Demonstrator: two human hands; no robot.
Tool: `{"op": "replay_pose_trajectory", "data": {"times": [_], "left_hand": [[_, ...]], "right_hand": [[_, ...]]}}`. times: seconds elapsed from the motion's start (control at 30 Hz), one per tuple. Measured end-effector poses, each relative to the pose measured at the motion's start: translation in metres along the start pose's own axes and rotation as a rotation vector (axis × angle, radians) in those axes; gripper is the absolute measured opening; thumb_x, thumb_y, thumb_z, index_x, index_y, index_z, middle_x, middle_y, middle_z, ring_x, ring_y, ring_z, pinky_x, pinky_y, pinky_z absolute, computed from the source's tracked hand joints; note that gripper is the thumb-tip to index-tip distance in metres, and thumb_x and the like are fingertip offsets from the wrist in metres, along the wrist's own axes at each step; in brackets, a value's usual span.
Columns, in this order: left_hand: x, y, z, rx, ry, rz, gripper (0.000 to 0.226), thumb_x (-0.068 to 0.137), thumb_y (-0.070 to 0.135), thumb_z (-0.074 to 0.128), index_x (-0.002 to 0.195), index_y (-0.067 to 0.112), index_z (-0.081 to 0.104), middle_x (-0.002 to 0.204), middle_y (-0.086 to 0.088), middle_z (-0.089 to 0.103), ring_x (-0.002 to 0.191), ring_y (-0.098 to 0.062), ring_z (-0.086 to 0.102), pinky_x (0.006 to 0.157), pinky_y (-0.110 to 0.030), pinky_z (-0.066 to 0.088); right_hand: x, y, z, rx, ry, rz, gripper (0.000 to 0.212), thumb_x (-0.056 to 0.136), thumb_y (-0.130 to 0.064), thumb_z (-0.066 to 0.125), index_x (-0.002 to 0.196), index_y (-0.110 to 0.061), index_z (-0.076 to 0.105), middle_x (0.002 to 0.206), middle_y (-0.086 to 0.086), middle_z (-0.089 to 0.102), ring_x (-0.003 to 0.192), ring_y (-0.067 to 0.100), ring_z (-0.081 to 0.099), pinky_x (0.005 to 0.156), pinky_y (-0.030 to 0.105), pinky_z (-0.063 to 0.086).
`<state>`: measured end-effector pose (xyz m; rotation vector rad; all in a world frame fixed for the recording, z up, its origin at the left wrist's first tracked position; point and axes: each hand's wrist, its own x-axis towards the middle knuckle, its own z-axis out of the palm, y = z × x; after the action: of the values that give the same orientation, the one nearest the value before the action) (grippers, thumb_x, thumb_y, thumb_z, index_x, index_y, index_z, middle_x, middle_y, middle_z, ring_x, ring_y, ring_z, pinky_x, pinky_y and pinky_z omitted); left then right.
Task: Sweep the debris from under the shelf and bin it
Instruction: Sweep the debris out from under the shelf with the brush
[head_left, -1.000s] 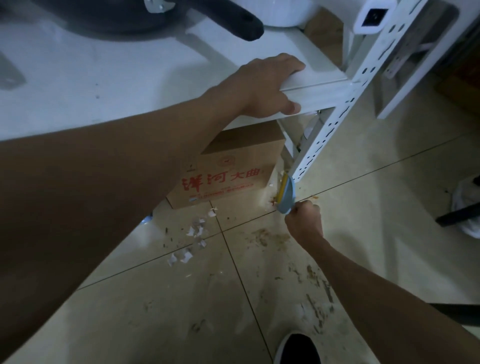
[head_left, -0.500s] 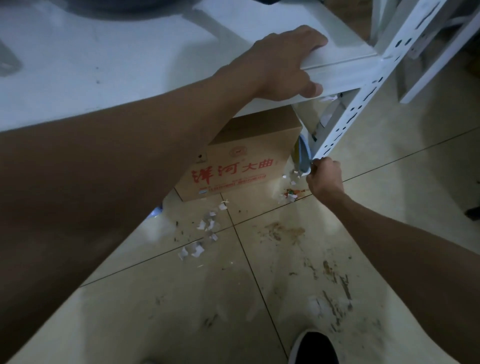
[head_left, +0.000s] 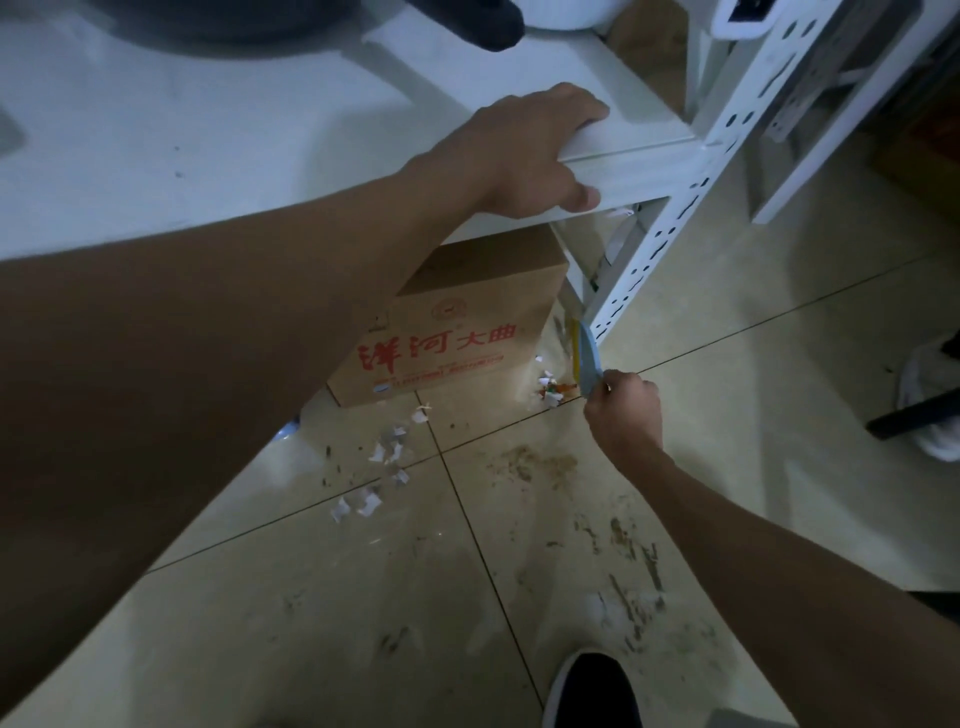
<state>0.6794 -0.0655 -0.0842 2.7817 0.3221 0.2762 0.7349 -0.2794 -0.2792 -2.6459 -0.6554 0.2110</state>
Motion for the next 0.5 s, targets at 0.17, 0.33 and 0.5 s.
{"op": "replay_pose_trajectory", "data": {"times": [0.17,0.33,0.5], "left_hand": [[0.001,-0.001,0.001,-0.006,0.003,-0.002,0.079,0.084,0.054,0.061,0.15,0.023,0.031,0.154,0.008,0.034,0.134,-0.022,0.042,0.106,-0.037,0.033],[0.002,0.0,0.003,0.012,0.022,-0.002,0.078,0.086,0.053,0.062,0.151,0.021,0.031,0.152,0.006,0.037,0.131,-0.02,0.043,0.102,-0.031,0.031],[0.003,-0.003,0.003,0.012,0.016,-0.005,0.078,0.085,0.054,0.062,0.15,0.023,0.031,0.152,0.007,0.037,0.131,-0.021,0.043,0.103,-0.032,0.032]], "right_hand": [[0.006,-0.005,-0.013,-0.435,-0.179,-0.2,0.02,0.086,-0.008,0.049,0.102,-0.003,0.06,0.098,0.018,0.062,0.089,0.036,0.061,0.072,0.034,0.044],[0.009,-0.03,0.001,-0.675,-0.282,-0.4,0.026,0.088,-0.005,0.051,0.113,-0.01,0.058,0.111,0.01,0.064,0.102,0.028,0.064,0.081,0.033,0.05],[-0.013,-0.061,0.03,-0.781,-0.349,-0.596,0.028,0.092,-0.003,0.048,0.118,-0.011,0.057,0.117,0.007,0.065,0.107,0.025,0.065,0.082,0.035,0.052]]}}
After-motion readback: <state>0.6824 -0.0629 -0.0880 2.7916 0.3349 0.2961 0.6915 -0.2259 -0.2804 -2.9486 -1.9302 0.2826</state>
